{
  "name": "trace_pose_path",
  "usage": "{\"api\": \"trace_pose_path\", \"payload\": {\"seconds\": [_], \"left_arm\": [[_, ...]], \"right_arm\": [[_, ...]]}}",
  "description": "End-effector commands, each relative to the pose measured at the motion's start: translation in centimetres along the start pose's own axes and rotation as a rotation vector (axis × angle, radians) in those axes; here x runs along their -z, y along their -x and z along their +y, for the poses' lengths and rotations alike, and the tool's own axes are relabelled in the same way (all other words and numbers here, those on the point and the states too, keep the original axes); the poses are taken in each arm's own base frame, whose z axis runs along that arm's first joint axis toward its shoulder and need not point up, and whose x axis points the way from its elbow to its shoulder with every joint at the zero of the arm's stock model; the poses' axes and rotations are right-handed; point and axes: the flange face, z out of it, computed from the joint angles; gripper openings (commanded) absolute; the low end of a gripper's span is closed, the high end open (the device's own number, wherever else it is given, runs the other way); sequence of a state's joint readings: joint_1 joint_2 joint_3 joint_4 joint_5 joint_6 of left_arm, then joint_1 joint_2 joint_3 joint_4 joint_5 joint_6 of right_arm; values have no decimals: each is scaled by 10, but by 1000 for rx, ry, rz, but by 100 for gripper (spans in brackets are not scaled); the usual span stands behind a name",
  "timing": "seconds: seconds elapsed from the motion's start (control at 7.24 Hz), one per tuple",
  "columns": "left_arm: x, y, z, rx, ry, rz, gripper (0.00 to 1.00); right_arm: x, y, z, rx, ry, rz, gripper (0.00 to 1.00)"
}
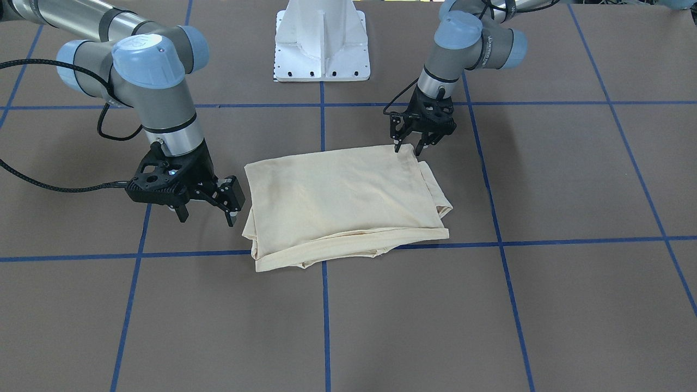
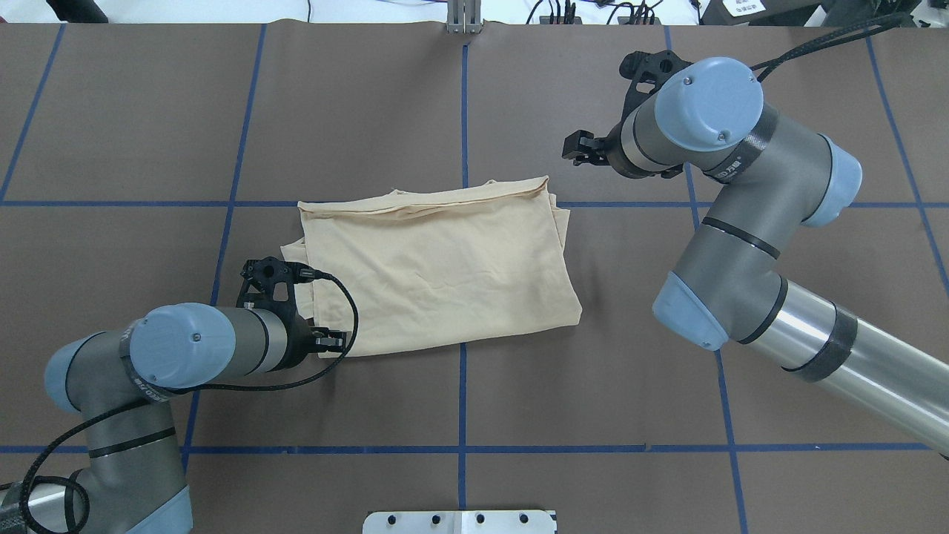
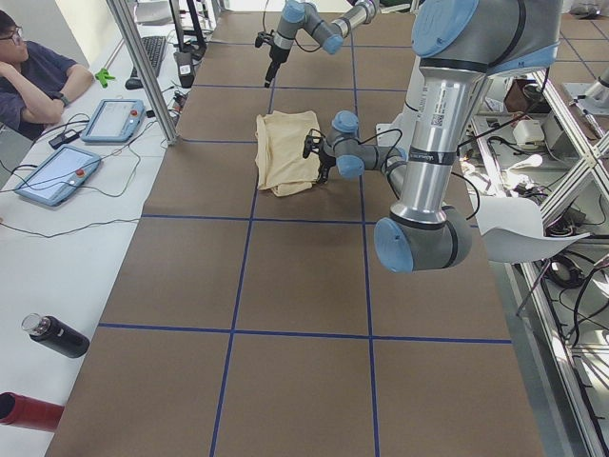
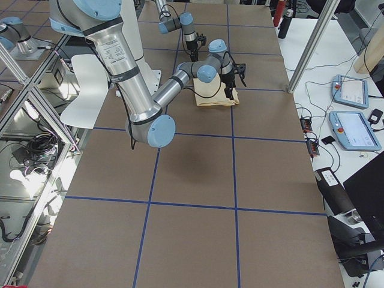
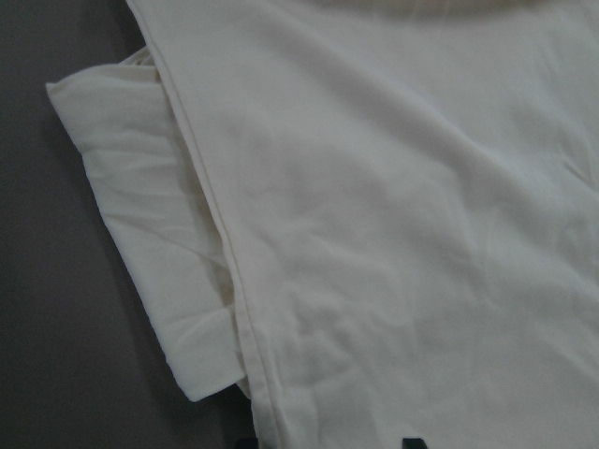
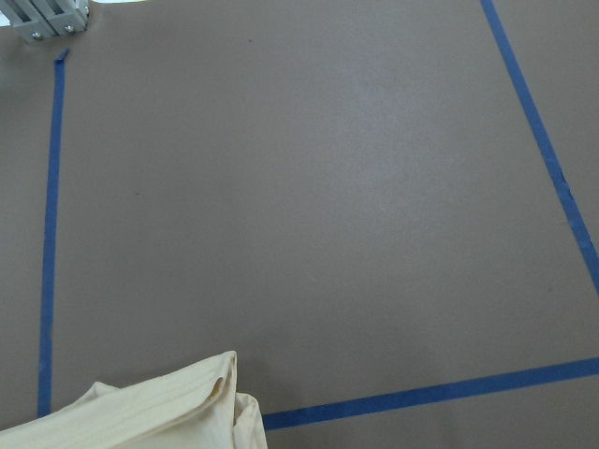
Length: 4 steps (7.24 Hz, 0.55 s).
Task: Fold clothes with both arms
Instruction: 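Grasp the folded shirt edge nearest the left gripper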
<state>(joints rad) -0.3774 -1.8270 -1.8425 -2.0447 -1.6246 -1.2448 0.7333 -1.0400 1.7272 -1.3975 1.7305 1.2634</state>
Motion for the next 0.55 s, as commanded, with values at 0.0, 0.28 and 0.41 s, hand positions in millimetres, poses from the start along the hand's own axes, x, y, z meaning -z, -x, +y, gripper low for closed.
{"api": "trace_pose_path", "payload": {"seconds": [0.0, 0.28, 0.41], "left_arm": [[-1, -3, 5, 0, 7, 3, 45], [-4, -1, 10, -3, 14, -2, 2], [-5, 6, 12, -4, 18, -15, 0]], "right_arm": [[0, 0, 0, 1, -2, 0, 100], [1, 1, 0, 1, -2, -1, 100], [0, 1, 1, 1, -1, -1, 100]]}}
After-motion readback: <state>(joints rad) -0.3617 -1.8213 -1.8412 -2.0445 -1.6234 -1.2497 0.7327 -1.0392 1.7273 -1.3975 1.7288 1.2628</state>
